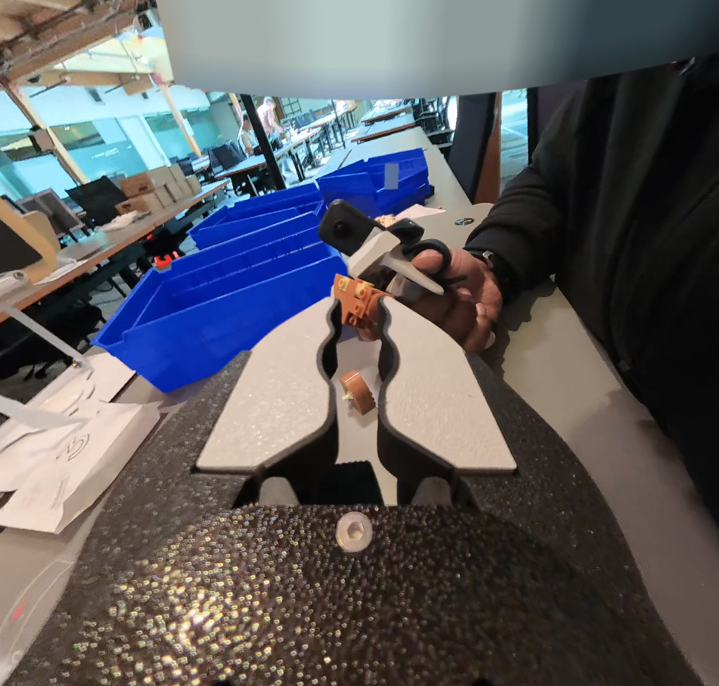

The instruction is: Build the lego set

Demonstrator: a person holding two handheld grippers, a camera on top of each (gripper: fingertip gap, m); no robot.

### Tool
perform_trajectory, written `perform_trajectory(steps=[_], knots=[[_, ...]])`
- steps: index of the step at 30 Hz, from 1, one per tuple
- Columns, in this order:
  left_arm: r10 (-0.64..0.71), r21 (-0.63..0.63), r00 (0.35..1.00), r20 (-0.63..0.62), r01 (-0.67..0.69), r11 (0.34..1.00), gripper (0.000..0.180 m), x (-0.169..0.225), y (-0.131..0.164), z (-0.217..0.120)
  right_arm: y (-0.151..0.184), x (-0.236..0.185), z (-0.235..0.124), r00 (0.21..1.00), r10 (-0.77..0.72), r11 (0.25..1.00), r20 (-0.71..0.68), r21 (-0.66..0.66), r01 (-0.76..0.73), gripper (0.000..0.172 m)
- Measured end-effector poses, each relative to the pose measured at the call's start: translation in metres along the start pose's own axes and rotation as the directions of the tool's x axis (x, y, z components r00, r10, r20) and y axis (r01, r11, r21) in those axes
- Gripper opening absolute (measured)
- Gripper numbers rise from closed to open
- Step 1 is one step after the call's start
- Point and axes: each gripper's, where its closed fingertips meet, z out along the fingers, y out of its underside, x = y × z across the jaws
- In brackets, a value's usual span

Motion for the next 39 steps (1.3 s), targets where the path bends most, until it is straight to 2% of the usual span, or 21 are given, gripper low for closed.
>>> perform_trajectory(steps=[4,12,21,25,39], knots=[[0.013,0.056,1.0,0.022,-0.015,0.998,0.013,0.003,0.003,0.001,-0.002,0.003,-0.001,1.0,-0.006,1.0,-0.017,0.002,0.006,0.012],[0.003,0.039,0.999,0.04,-0.004,0.999,0.006,0.004,0.012,0.004,0.002,0.01,0.0,0.999,0.006,1.0,-0.045,-0.025,-0.007,0.012],[-0.036,0.019,0.999,0.03,0.036,0.999,0.007,0.009,0.024,0.007,0.006,0.019,0.0,0.995,0.033,0.998,-0.09,-0.043,-0.037,0.012],[-0.03,0.001,0.999,0.024,0.03,1.0,0.012,0.013,0.03,0.011,0.009,0.021,0.0,0.994,0.034,0.998,-0.104,-0.049,-0.039,0.012],[-0.015,-0.005,1.0,0.016,0.015,1.0,0.01,0.018,0.035,0.013,0.013,0.026,-0.001,0.989,0.028,0.997,-0.147,-0.061,-0.037,0.012]])
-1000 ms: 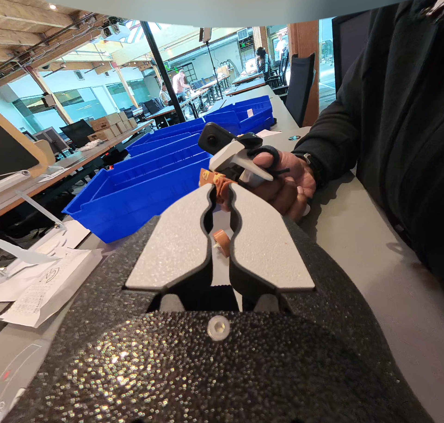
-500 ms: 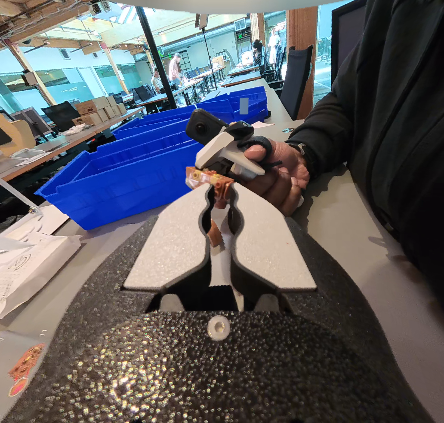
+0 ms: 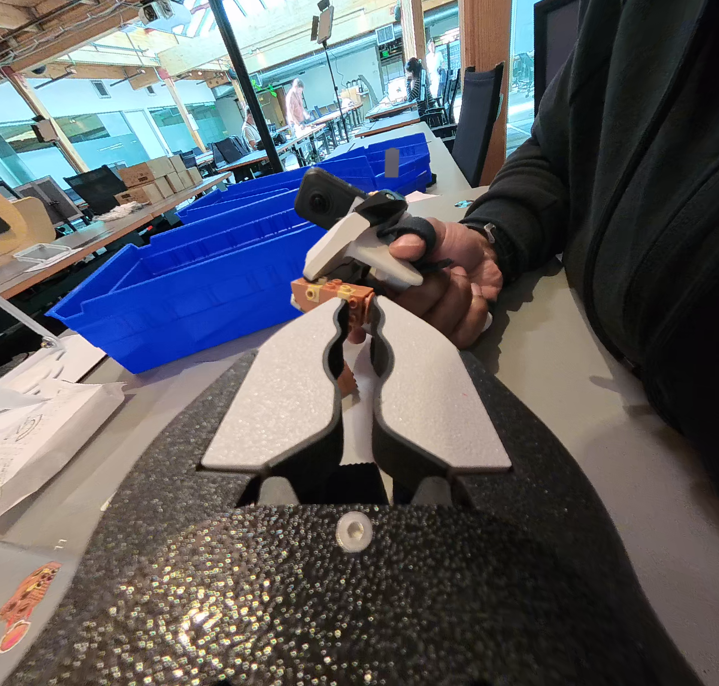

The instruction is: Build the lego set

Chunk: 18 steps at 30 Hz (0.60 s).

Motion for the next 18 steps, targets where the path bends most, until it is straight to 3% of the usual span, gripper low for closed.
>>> perform_trajectory(steps=[18], knots=[[0.01,0.008,1.0,0.018,-0.01,1.0,0.01,0.0004,0.001,0.005,-0.0039,0.0016,-0.0016,1.0,0.017,0.998,-0.01,0.055,-0.017,0.011]])
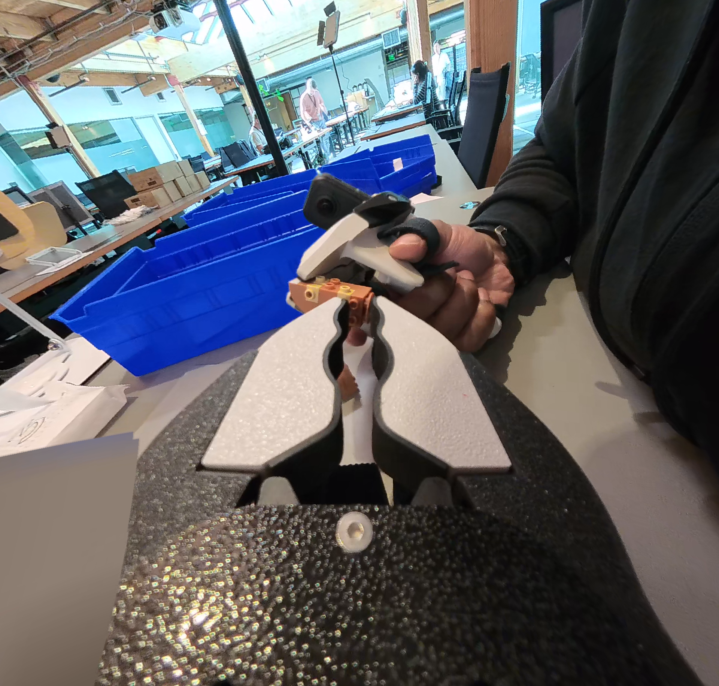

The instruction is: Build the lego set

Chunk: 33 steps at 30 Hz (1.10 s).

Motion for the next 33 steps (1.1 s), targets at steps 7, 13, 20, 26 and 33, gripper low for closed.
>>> perform_trajectory(steps=[7,13,20,26,33], knots=[[0.02,0.004,0.999,0.027,-0.02,1.0,0.02,-0.0024,0.0007,0.0013,0.0005,-0.0012,0.0008,1.0,0.01,1.0,0.007,0.003,-0.01,0.011],[0.143,-0.042,0.986,0.084,-0.14,0.989,0.035,-0.0051,0.0057,0.0038,0.0021,-0.0039,0.002,0.999,0.031,1.0,0.017,-0.002,-0.031,0.011],[0.173,-0.055,0.981,0.087,-0.169,0.984,0.044,-0.0051,0.006,0.0043,0.0037,-0.0023,0.0024,0.999,0.035,0.999,0.006,-0.008,-0.034,0.01],[0.161,-0.05,0.983,0.094,-0.156,0.986,0.047,-0.0067,0.0039,0.0043,0.0047,-0.002,0.0027,0.999,0.035,0.999,0.004,-0.011,-0.035,0.01],[0.184,-0.062,0.979,0.091,-0.179,0.982,0.052,-0.0065,0.0034,0.0071,0.0097,-0.0026,0.0044,0.999,0.038,0.999,0.004,-0.027,-0.038,0.01]])
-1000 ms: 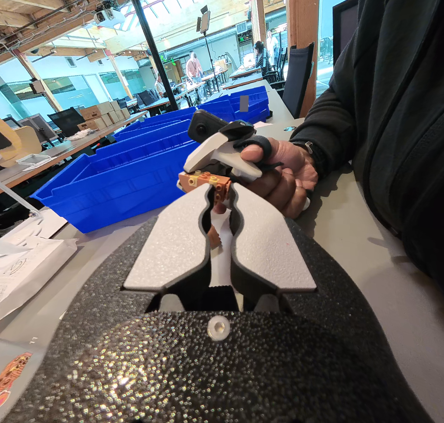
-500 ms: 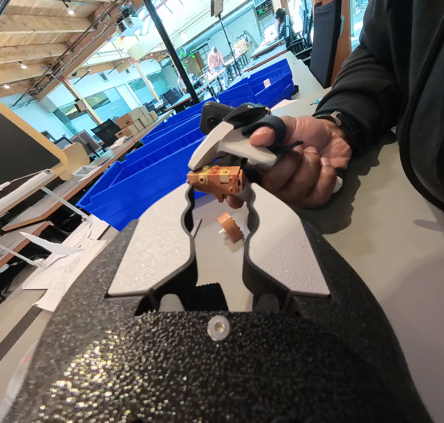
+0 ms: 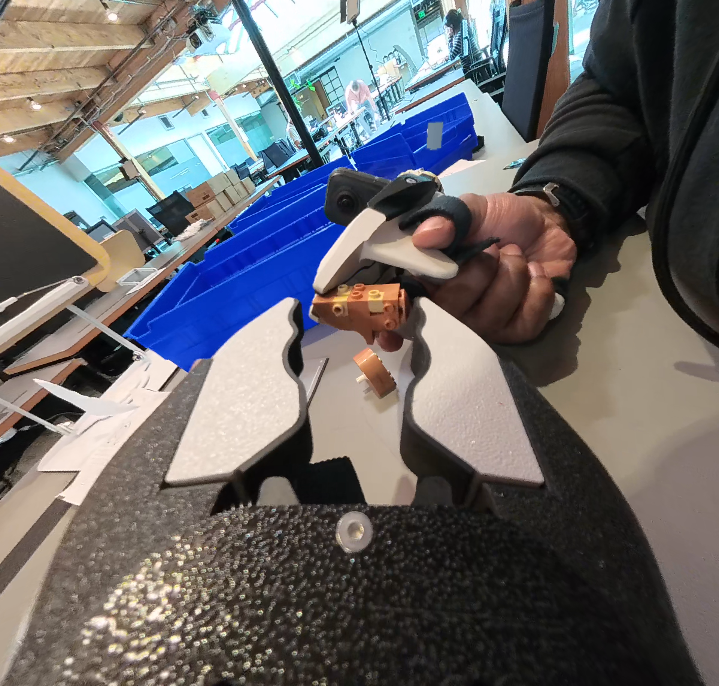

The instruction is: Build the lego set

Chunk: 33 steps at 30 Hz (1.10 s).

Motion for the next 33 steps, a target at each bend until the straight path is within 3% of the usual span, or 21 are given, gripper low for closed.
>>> perform_trajectory(steps=[10,33], knots=[[0.035,-0.008,0.999,-0.015,-0.035,0.999,0.047,0.0044,0.0014,0.0005,0.0048,-0.0013,0.0015,0.999,-0.046,0.999,-0.013,-0.023,0.046,0.01],[-0.077,0.005,0.995,-0.057,0.078,0.997,0.045,0.0064,0.0054,-0.0001,0.0091,0.004,0.0009,0.989,-0.126,0.991,-0.076,-0.059,0.122,0.009]])
